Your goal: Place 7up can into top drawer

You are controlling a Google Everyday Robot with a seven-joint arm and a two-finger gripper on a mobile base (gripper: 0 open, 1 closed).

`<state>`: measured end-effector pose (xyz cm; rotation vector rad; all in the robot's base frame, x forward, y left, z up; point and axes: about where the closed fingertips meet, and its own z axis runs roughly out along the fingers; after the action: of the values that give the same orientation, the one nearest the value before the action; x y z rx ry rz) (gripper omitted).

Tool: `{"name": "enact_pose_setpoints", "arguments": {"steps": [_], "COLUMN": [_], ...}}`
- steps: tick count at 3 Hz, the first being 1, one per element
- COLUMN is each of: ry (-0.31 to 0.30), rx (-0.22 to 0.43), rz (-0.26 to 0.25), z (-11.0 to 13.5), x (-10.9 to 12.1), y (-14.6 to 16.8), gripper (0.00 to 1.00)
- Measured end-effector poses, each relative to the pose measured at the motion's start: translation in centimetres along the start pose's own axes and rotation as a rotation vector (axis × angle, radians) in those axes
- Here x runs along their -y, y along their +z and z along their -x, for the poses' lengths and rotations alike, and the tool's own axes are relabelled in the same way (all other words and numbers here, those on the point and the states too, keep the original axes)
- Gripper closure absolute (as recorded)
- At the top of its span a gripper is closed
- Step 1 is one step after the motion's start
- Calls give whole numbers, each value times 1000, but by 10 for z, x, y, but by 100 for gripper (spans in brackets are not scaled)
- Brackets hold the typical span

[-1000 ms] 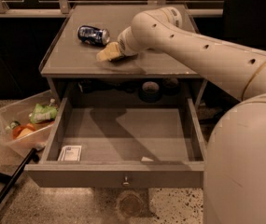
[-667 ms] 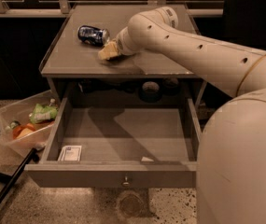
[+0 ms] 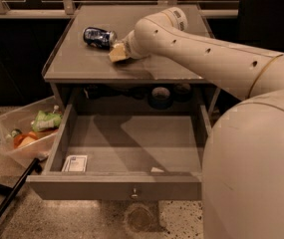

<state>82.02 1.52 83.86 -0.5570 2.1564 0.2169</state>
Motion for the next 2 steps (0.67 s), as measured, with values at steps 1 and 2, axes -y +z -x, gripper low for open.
{"name": "enact_pose_setpoints", "arguments": {"steps": [1, 2], "ry": [12, 12], "rx": [8, 35], "rz": [-17, -34], "z": [-1, 2], "x": [5, 8], "y": [-2, -13], "gripper": [89, 100]}}
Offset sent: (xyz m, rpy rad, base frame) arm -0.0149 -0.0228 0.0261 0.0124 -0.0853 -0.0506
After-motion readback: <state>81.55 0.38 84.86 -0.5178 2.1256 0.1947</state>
